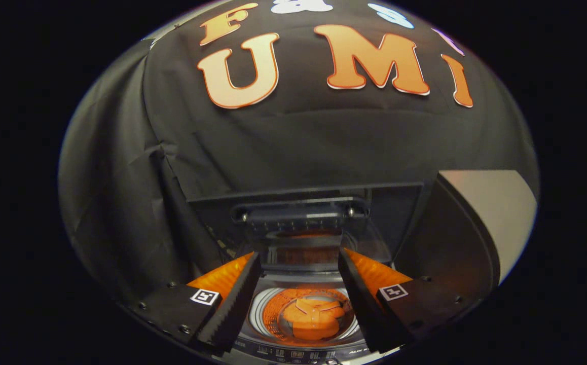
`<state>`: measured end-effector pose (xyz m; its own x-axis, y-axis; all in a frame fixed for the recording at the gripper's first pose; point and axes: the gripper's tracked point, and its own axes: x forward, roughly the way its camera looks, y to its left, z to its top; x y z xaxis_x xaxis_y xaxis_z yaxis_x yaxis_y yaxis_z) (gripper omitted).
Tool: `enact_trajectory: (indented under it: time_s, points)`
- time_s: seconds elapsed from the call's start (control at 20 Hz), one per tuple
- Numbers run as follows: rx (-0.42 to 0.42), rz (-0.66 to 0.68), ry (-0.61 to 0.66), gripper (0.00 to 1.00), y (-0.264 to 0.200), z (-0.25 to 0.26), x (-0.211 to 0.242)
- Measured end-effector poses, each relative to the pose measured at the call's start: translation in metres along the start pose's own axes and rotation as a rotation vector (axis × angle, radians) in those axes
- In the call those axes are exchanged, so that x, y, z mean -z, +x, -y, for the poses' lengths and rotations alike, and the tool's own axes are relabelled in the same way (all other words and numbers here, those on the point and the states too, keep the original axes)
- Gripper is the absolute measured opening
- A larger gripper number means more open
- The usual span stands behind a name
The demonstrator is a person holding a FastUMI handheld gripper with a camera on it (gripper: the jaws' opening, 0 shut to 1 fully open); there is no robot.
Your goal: Put the clothes into the washing machine and then close the washing machine lid.
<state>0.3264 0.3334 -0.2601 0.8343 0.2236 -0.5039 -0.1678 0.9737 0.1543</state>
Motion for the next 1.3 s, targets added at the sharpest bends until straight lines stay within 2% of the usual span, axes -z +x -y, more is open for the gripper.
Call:
enact_trajectory:
  time_s: [0.3, 0.55, 1.3]
  points:
    - [0.001, 0.076, 0.000, 0.99, 0.004, -0.006, -0.062]
    - [0.012, 0.098, -0.009, 0.99, 0.020, -0.009, -0.085]
    - [0.067, 0.046, -0.047, 0.99, 0.088, -0.001, -0.085]
